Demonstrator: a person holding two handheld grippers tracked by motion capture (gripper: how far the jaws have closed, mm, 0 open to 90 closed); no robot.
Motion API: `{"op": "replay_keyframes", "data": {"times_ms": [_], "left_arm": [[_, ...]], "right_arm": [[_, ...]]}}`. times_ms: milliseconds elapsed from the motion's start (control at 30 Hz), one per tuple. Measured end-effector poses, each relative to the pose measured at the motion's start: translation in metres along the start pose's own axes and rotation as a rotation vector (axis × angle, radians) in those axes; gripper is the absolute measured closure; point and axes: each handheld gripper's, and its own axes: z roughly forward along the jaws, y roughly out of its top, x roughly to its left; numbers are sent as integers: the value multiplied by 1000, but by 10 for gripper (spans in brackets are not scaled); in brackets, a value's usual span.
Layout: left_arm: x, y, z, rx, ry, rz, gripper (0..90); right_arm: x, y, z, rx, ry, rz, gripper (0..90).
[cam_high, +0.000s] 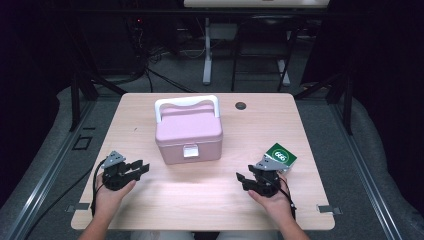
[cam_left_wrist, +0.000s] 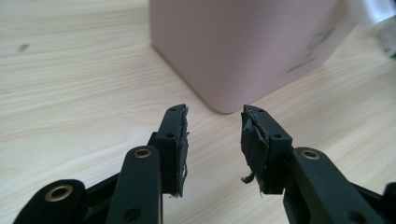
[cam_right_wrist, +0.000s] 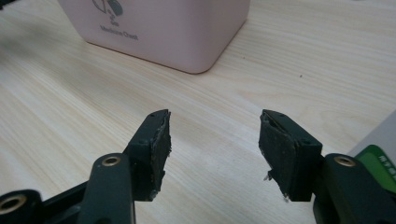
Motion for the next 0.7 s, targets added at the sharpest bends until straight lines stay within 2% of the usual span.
{"op": "replay_keyframes", "data": {"times_ms": [67, 100, 133, 233, 400, 600, 700], "left_arm": [[1, -1, 1, 7, 11, -16, 596], [0, -1, 1, 11, 15, -21, 584], [0, -1, 2, 13, 30, -16, 565], [-1, -1, 2, 16, 50, 0, 553], [-3, -2, 4, 35, 63, 1, 550], [-7, -1, 3, 22, 73, 6, 555], [-7, -1, 4, 24, 62, 13, 572]], "right_arm": [[2, 0, 0, -9, -26, -19, 430], [3, 1, 0, -12, -24, -18, 442], [3, 1, 0, -11, -14, -4, 447], [1, 1, 1, -12, -39, 0, 457], [-4, -1, 4, 7, -22, 16, 497], [-5, -1, 2, -3, -26, 19, 476], [-7, -1, 2, -5, -34, 25, 469]]}}
